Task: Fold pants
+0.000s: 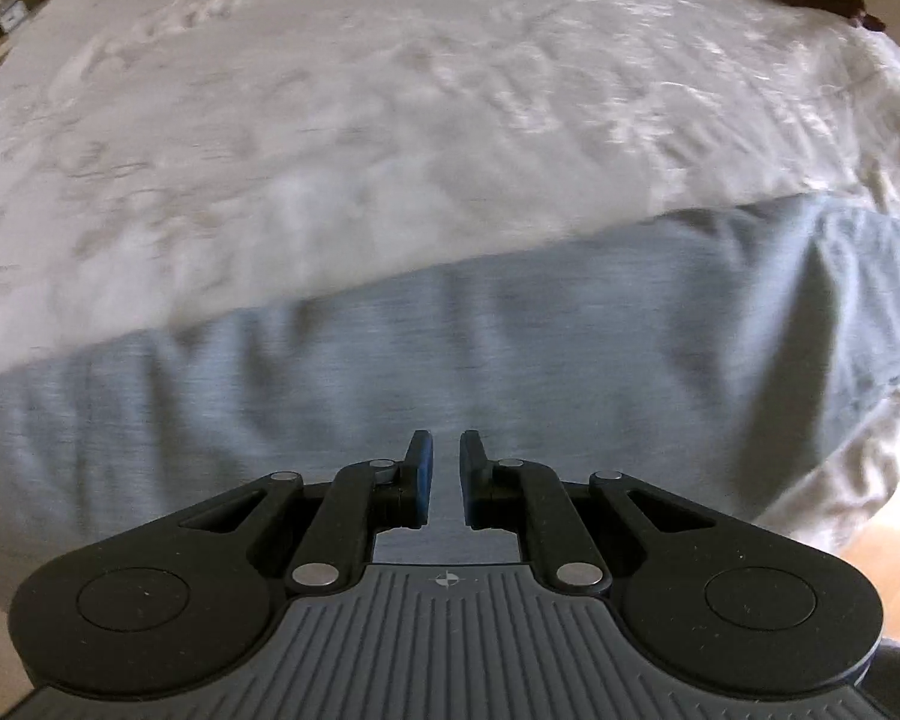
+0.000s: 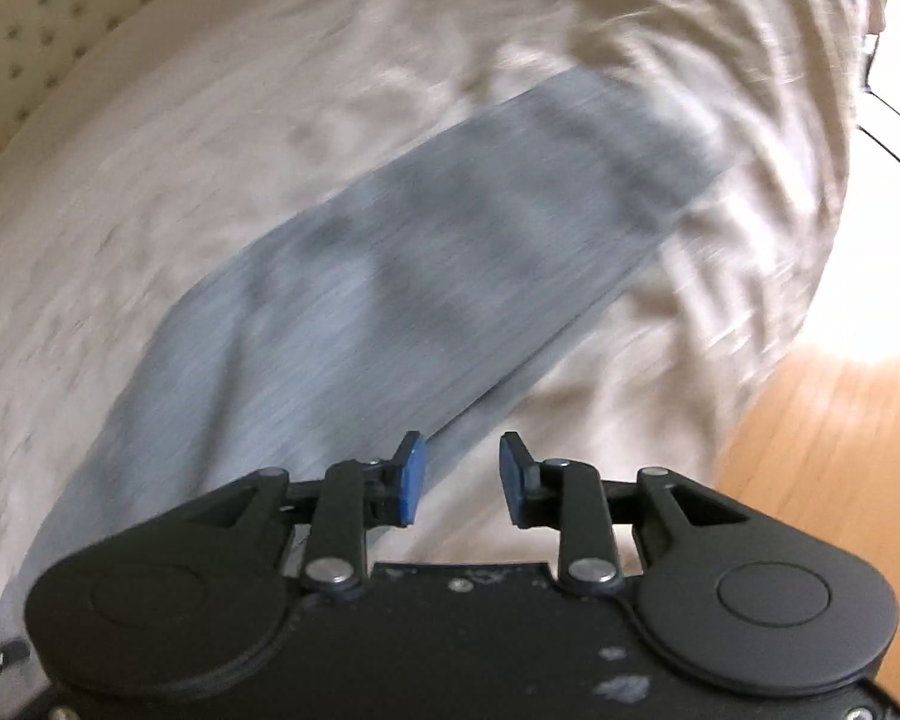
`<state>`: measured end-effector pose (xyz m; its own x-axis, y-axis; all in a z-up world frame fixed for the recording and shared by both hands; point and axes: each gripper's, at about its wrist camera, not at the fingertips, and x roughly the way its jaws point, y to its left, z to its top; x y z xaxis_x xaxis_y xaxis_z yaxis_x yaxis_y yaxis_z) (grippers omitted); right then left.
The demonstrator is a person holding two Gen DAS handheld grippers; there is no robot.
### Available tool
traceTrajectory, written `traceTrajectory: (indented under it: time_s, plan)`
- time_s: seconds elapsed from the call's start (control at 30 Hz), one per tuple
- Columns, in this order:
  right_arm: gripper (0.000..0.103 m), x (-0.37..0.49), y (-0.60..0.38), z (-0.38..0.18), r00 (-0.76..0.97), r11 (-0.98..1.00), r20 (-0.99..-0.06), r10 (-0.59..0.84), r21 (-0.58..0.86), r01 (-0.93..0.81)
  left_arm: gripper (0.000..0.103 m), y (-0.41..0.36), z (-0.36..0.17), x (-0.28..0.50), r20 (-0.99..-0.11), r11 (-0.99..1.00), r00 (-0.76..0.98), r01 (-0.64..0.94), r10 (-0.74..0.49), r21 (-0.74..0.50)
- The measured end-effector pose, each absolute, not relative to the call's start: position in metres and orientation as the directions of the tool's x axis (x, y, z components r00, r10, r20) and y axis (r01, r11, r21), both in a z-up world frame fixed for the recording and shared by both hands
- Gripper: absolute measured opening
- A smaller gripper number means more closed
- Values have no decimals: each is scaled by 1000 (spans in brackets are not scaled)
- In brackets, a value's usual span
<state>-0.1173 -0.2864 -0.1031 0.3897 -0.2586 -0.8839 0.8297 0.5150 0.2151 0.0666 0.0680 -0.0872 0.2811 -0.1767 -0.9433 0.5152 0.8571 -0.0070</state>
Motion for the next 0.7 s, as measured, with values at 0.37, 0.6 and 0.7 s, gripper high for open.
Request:
traceTrajectory:
  time_s: [0.37,0.6,0.7]
  plan:
    - [36,-130,-388,-129,403,467,-883,-240,258,846,11,22,-137,41,-981,896,188,440,-36,51]
    - [40,-145,-448,-133,379,411,-878,-293,243,879,11,25,-138,45,-981,940,192,335,3,68]
    - [40,-148,-465,-136,381,396,-880,-283,255,882,11,21,-138,47,-980,946,197,315,19,81]
